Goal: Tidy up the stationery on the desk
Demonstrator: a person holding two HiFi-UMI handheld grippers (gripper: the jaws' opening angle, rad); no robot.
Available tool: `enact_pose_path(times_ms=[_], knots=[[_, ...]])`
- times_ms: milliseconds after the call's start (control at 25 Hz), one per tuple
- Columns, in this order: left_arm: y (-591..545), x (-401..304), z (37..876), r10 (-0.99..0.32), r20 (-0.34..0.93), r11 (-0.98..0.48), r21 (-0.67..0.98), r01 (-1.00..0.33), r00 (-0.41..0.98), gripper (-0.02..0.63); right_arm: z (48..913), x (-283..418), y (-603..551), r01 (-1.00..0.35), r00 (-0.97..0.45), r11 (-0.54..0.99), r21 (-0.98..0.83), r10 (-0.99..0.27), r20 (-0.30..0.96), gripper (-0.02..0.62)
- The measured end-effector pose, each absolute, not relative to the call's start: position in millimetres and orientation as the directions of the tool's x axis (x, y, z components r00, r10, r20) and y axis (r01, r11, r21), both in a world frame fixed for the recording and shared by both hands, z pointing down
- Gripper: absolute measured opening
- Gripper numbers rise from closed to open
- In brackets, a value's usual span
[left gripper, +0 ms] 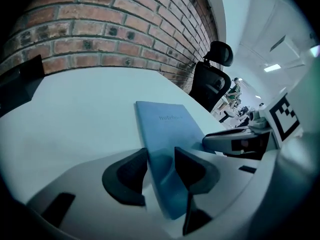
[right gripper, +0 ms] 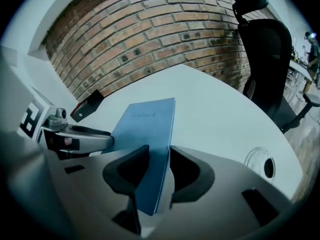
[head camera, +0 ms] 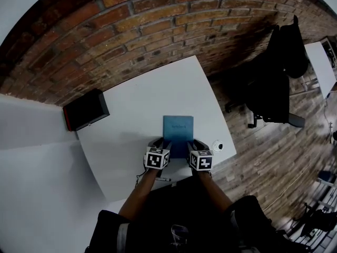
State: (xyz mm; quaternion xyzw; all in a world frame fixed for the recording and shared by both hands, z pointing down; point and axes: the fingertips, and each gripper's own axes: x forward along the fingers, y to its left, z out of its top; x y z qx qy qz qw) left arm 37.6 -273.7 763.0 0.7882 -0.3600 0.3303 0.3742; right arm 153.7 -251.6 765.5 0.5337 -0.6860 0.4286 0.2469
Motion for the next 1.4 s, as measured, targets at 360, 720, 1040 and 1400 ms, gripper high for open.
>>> enact_pose_path(times_ms=[360,720,1040,1400], knots=[[-277,32,764,-0.351,0.786,-0.44,0.341,-0.831,0.509,0.123,765,155,-252,-0.921,-0.353,0.037,-0.388,-0.499,0.791,0.111],[-279,26,760,-0.412,0.771,-0.365,0.35,-0.863,0.486,0.071,761,159,-251,-0.922,-0.348,0.04,-0.386,-0.524,0.777,0.059],[-279,16,759,-0.434,0.769,-0.338,0.345,-0.876,0.47,0.063,756,150,-253,-0.92,-0.366,0.078,-0.385,-0.524,0.769,0.05],[-274,-17,755,-0.469,0.77,-0.281,0.334,-0.9,0.432,0.063,754,118,-257,-0.907,-0.413,0.15,-0.393,-0.501,0.761,0.048]])
